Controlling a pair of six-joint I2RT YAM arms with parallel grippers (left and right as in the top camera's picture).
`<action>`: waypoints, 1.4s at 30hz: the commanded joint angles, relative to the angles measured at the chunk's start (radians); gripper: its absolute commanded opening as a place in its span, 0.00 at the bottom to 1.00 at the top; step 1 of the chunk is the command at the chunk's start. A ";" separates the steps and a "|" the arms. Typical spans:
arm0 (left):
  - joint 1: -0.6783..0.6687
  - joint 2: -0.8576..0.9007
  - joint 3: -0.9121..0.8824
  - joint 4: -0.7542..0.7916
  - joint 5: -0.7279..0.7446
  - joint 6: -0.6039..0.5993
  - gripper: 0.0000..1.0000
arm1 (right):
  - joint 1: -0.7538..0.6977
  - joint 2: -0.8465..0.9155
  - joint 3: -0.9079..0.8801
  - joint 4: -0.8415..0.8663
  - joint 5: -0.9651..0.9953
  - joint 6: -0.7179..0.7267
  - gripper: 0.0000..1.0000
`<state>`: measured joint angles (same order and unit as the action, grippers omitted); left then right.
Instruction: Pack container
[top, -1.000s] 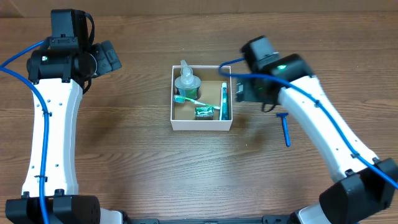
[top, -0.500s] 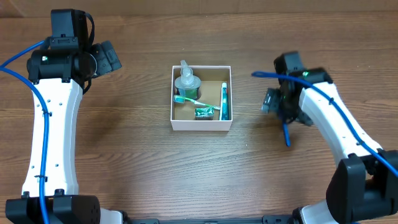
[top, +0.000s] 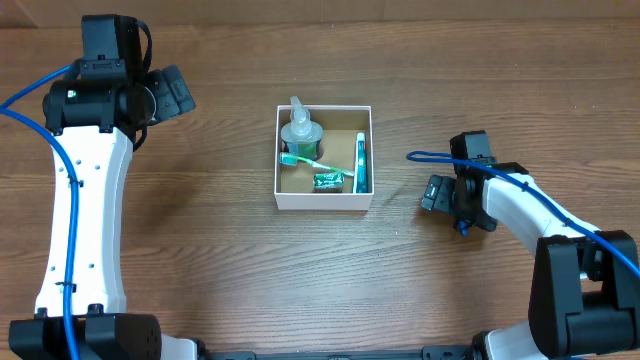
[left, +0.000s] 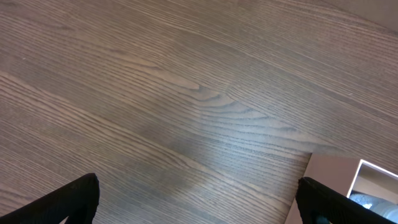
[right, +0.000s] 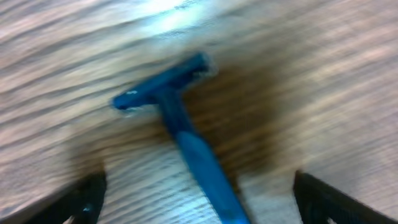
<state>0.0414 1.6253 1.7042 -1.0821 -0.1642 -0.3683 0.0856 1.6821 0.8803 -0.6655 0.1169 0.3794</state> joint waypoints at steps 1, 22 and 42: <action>0.004 -0.004 0.011 0.001 0.000 -0.021 1.00 | -0.003 -0.014 -0.010 0.006 -0.060 -0.096 0.71; 0.004 -0.004 0.011 0.002 0.000 -0.021 1.00 | -0.002 -0.052 0.045 -0.059 -0.052 -0.097 0.06; 0.004 -0.004 0.011 0.001 0.000 -0.021 1.00 | 0.408 -0.369 0.293 -0.150 -0.198 -0.092 0.21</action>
<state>0.0414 1.6253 1.7042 -1.0817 -0.1642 -0.3683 0.4324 1.2896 1.1610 -0.8635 -0.0746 0.2840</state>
